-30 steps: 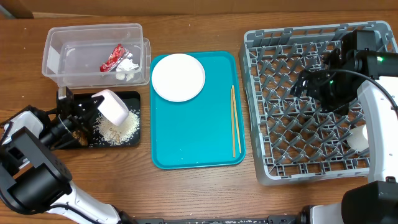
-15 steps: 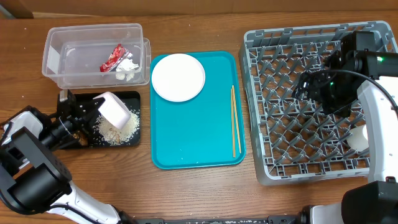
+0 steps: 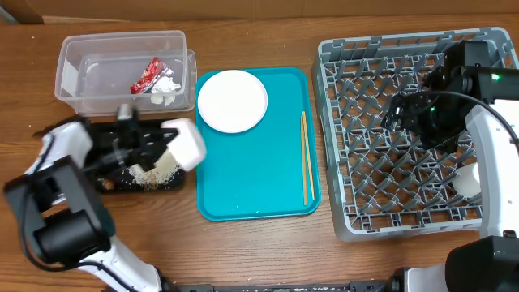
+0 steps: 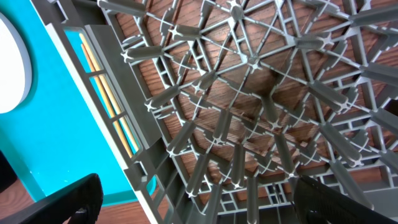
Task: Sort waste into correct bins and load items into the dishwasher
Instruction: 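Carry the empty bowl back and set it on the teal tray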
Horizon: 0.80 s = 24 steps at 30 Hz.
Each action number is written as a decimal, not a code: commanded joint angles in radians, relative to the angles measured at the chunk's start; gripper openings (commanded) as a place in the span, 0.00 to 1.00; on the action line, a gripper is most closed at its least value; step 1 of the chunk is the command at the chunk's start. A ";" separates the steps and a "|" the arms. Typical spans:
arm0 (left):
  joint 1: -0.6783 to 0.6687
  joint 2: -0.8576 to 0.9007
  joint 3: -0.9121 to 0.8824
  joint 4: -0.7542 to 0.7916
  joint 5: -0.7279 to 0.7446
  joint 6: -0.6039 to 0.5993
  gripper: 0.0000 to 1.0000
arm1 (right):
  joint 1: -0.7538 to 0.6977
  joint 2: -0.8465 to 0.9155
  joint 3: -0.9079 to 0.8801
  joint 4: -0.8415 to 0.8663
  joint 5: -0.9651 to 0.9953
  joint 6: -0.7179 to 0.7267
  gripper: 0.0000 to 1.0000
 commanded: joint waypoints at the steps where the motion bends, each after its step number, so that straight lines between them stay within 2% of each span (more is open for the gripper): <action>1: -0.160 -0.032 0.106 0.023 0.003 0.092 0.04 | 0.000 0.001 0.002 0.001 0.002 -0.006 1.00; 4: -0.278 -0.032 0.202 0.064 -0.042 0.053 0.04 | 0.000 0.001 0.002 0.001 0.002 -0.006 1.00; 6: -0.357 -0.032 0.274 0.128 -0.116 -0.049 0.04 | 0.000 0.001 0.002 0.001 0.002 -0.006 1.00; 7: -0.399 -0.032 0.310 0.181 -0.176 -0.140 0.04 | 0.000 0.001 0.002 0.002 0.002 -0.006 1.00; 10: -0.510 -0.032 0.388 0.367 -0.433 -0.454 0.04 | 0.000 0.001 0.002 0.002 0.002 -0.006 1.00; 12: -0.597 -0.032 0.428 0.494 -0.731 -0.670 0.04 | 0.000 0.001 0.002 0.002 0.002 -0.006 1.00; 13: -0.634 -0.032 0.438 0.531 -0.860 -0.724 0.04 | 0.000 0.001 0.002 0.002 0.002 -0.006 1.00; 14: -0.671 -0.032 0.446 0.557 -0.973 -0.763 0.04 | 0.000 0.001 0.002 0.002 0.003 -0.007 1.00; 15: -0.742 -0.032 0.449 0.597 -1.155 -0.807 0.04 | 0.000 0.001 0.002 0.001 0.003 -0.007 1.00; 18: -0.853 -0.030 0.448 0.624 -1.366 -0.831 0.04 | 0.000 0.001 0.002 0.002 0.003 -0.007 1.00; 21: -0.949 -0.021 0.447 0.625 -1.507 -0.865 0.04 | 0.000 0.001 0.002 0.002 0.002 -0.007 1.00; 24: -1.020 0.001 0.446 0.616 -1.556 -0.874 0.04 | 0.000 0.001 0.002 0.002 0.002 -0.007 1.00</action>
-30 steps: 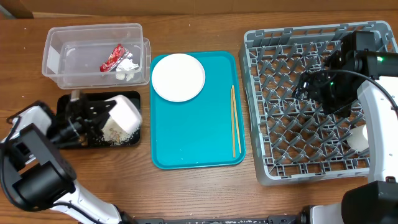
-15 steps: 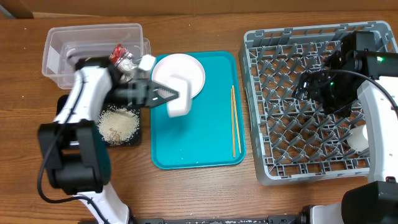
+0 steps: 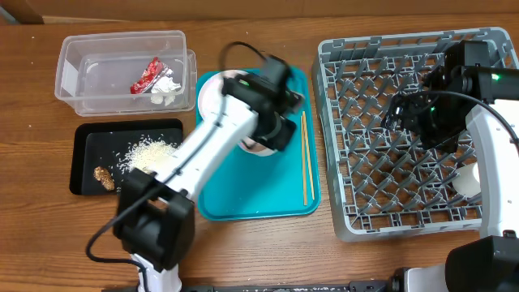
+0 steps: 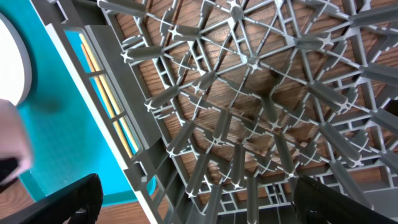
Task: Sort waste into correct bins and load items into the dishwasher
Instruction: 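Carry the empty bowl back and set it on the teal tray, then grasp the pink bowl with the right gripper and lift it toward the rack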
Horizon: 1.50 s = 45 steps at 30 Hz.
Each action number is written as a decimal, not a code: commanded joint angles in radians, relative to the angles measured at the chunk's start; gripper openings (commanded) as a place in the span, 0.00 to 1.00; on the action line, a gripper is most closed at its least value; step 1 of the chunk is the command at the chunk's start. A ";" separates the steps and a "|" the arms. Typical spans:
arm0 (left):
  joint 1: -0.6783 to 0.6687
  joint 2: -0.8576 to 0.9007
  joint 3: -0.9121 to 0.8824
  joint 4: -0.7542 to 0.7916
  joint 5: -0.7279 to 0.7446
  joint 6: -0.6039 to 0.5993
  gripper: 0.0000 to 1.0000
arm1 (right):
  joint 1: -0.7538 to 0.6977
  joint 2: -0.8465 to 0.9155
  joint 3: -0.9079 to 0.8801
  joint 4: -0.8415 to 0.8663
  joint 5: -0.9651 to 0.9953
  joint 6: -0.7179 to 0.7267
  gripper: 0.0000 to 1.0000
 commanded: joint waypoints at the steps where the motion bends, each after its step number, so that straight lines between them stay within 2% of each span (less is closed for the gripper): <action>1: -0.075 0.016 0.017 -0.012 -0.242 -0.078 0.04 | 0.000 0.001 0.002 0.003 0.002 -0.008 1.00; 6: -0.094 0.086 0.017 -0.027 -0.248 -0.123 0.04 | 0.000 0.001 0.002 0.002 0.002 -0.008 1.00; 15: -0.091 0.152 0.017 -0.049 -0.232 -0.124 0.04 | 0.000 0.001 0.002 0.006 0.002 -0.007 1.00; 16: -0.091 0.155 0.017 -0.051 -0.232 -0.124 0.07 | 0.000 0.001 0.002 0.006 0.002 -0.007 1.00; 18: -0.091 0.156 0.017 -0.056 -0.232 -0.124 0.19 | 0.000 0.001 0.002 0.006 0.002 -0.007 1.00; 20: -0.091 0.155 0.018 -0.064 -0.232 -0.124 0.25 | 0.000 0.001 0.002 0.006 0.002 -0.007 1.00; 23: -0.083 0.147 0.025 -0.078 -0.232 -0.125 0.31 | 0.000 0.001 0.002 0.006 0.002 -0.007 1.00; 27: -0.050 0.098 0.056 -0.106 -0.233 -0.166 0.33 | 0.000 0.001 0.002 0.006 0.002 -0.007 1.00; 33: 0.085 -0.090 0.063 -0.108 -0.233 -0.223 0.35 | 0.000 0.001 0.008 0.014 0.000 -0.007 1.00; 38: 0.263 -0.244 0.063 -0.151 -0.232 -0.240 0.48 | 0.018 0.001 0.085 0.017 -0.058 -0.008 1.00; 41: 0.386 -0.305 0.063 -0.198 -0.203 -0.240 0.54 | 0.076 0.001 0.165 0.039 -0.079 -0.008 1.00; 45: 0.512 -0.324 0.063 -0.261 -0.161 -0.240 0.56 | 0.209 0.001 0.207 0.114 -0.078 -0.007 0.99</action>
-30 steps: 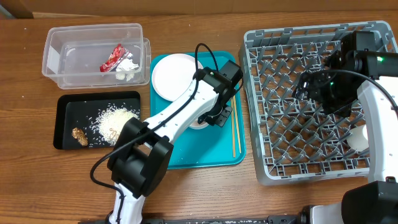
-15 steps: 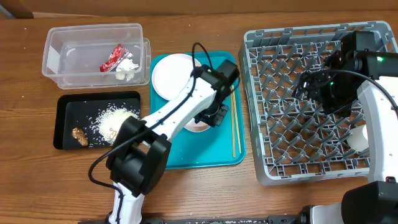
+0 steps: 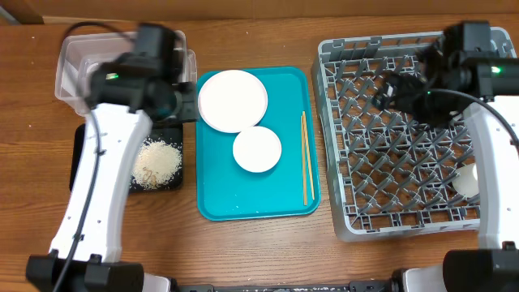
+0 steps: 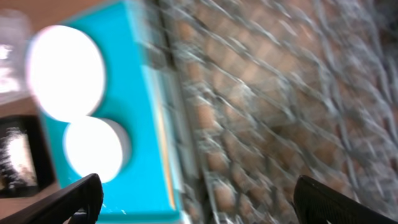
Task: Sort waste into correct bins and load items into the dishwasher
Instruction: 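Grasp the pink bowl with the right gripper and lift it toward the rack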
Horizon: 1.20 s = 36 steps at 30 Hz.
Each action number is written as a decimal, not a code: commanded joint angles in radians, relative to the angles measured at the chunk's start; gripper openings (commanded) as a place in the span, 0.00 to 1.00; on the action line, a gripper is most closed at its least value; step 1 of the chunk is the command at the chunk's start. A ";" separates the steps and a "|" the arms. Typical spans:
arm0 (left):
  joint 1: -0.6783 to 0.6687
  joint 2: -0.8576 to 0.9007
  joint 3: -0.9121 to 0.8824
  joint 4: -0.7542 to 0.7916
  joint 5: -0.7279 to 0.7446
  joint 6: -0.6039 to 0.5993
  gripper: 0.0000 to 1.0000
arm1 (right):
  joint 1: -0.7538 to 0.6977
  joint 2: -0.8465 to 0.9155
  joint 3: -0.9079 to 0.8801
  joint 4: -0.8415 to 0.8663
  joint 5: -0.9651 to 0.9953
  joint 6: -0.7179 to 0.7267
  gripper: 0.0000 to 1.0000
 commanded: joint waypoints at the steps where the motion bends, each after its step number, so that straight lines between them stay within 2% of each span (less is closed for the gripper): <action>1: 0.090 0.004 0.006 -0.038 0.055 -0.016 0.58 | 0.131 -0.003 0.042 0.051 -0.028 -0.007 0.99; 6: 0.185 0.005 0.003 -0.068 0.079 -0.016 0.63 | 0.318 0.053 0.040 0.121 -0.014 0.020 0.96; 12: 0.199 0.005 0.003 -0.068 0.078 -0.016 0.67 | 0.451 0.210 0.040 0.132 0.025 0.111 0.94; 18: 0.199 0.005 0.002 -0.064 0.077 -0.016 0.69 | 0.495 0.365 0.040 0.131 0.025 0.158 0.83; 24: 0.199 0.005 0.002 -0.064 0.078 -0.016 0.70 | 0.513 0.492 0.039 0.127 0.012 0.171 0.58; 28: 0.199 0.005 0.002 -0.063 0.077 -0.016 0.70 | 0.526 0.537 0.039 0.129 0.009 0.170 0.52; 36: 0.199 0.005 0.002 -0.063 0.078 -0.016 0.70 | 0.528 0.546 -0.027 0.183 0.009 0.176 0.49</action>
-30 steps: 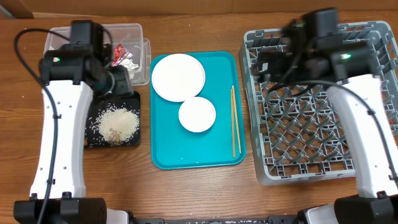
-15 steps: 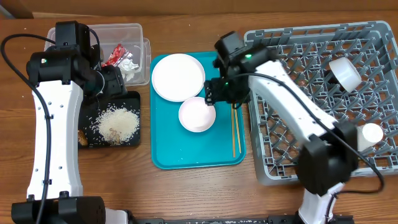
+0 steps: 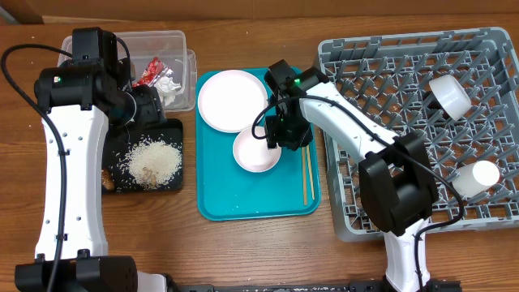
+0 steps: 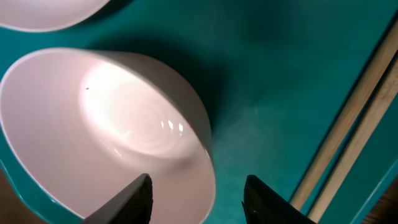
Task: Sort waste into correct bins and load items into the dishwasher
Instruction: 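Grasp the pink bowl with the right gripper and lift it toward the rack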
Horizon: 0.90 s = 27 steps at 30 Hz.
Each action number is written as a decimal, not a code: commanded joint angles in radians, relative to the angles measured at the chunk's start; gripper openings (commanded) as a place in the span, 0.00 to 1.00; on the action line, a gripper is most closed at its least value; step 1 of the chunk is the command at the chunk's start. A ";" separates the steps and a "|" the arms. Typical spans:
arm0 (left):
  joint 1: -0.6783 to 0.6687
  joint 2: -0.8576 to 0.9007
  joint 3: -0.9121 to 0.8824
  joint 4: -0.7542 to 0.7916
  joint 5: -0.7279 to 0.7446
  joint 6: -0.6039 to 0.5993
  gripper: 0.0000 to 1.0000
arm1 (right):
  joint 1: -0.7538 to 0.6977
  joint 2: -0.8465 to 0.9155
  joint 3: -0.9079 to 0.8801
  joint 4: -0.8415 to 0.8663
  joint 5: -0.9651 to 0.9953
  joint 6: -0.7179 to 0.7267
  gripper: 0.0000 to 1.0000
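Note:
A white bowl [image 3: 253,154] sits upright on the teal tray [image 3: 235,207], below the white plate [image 3: 233,100]. My right gripper [image 3: 281,134] is open low over the bowl's right side. In the right wrist view the bowl [image 4: 118,124] has its rim between the fingers [image 4: 134,199], one inside and one outside, and the gripper [image 4: 200,200] is not closed on it. Two wooden chopsticks [image 3: 306,174] lie on the tray's right side. My left gripper [image 3: 146,105] hangs over the top edge of the black tray [image 3: 89,138]; its jaws are not readable.
The black tray holds a heap of rice [image 3: 152,160]. A clear bin [image 3: 182,40] at the back left holds a red wrapper and white scraps. The grey dish rack [image 3: 389,122] on the right carries two white cups [image 3: 448,93].
My right arm has moved from above the dish rack to the teal tray and now stands open across the bowl's rim. The left gripper has shifted a little, from the clear bin to the black tray's edge.
My left gripper held the bowl tipped over the black tray, with rice beneath it. Then it was over the teal tray with the bowl. Later the bowl stood free on the tray and the left arm was back at the bin. Now my right gripper straddles the bowl's rim.

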 commanded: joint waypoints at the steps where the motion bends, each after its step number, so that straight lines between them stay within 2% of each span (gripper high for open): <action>1: 0.000 0.003 0.002 0.002 0.007 -0.013 0.70 | 0.004 0.005 -0.053 0.024 0.002 0.018 0.47; 5: 0.000 0.003 0.002 0.002 0.007 -0.013 0.70 | 0.004 0.005 -0.087 0.051 0.003 0.021 0.33; 9: 0.000 0.003 0.002 0.002 0.007 -0.013 0.70 | 0.004 0.005 -0.090 0.053 0.003 0.021 0.04; 14: 0.000 0.003 0.002 0.002 0.007 -0.013 0.70 | -0.003 0.000 -0.034 -0.015 0.018 0.023 0.04; 20: 0.000 0.003 0.002 0.002 0.007 -0.013 0.70 | -0.023 -0.094 0.125 -0.135 0.178 0.023 0.04; 24: 0.000 0.003 0.002 0.002 0.007 -0.013 0.70 | -0.040 -0.215 0.224 -0.152 0.397 0.027 0.04; 27: 0.000 0.003 0.002 0.006 0.007 -0.013 0.70 | -0.061 -0.306 0.237 -0.109 0.669 0.069 0.04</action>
